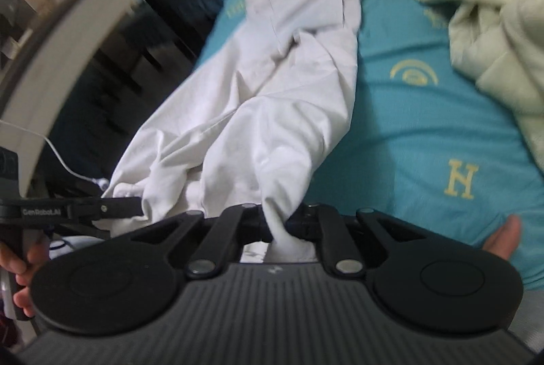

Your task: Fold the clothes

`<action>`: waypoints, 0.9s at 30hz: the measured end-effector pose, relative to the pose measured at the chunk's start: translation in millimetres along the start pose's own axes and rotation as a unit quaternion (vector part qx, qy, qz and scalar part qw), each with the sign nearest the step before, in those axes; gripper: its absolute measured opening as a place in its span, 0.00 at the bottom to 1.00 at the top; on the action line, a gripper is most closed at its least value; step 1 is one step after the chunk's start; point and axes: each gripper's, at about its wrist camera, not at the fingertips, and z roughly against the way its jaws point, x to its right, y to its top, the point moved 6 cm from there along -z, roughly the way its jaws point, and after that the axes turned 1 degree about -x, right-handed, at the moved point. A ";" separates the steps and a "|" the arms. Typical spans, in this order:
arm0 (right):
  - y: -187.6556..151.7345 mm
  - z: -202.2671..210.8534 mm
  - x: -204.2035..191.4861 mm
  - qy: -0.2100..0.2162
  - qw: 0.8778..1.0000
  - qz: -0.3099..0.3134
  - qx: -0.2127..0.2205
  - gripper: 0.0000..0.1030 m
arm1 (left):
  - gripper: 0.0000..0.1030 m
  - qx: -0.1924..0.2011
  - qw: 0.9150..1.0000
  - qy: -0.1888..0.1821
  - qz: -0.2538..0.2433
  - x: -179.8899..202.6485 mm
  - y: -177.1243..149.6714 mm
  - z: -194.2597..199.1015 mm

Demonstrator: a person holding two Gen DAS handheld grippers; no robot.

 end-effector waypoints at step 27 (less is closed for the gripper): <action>36.2 51.2 11.8 0.046 0.990 -0.010 0.136 0.09 | 0.09 0.132 0.989 0.001 -0.068 58.6 25.2 67.0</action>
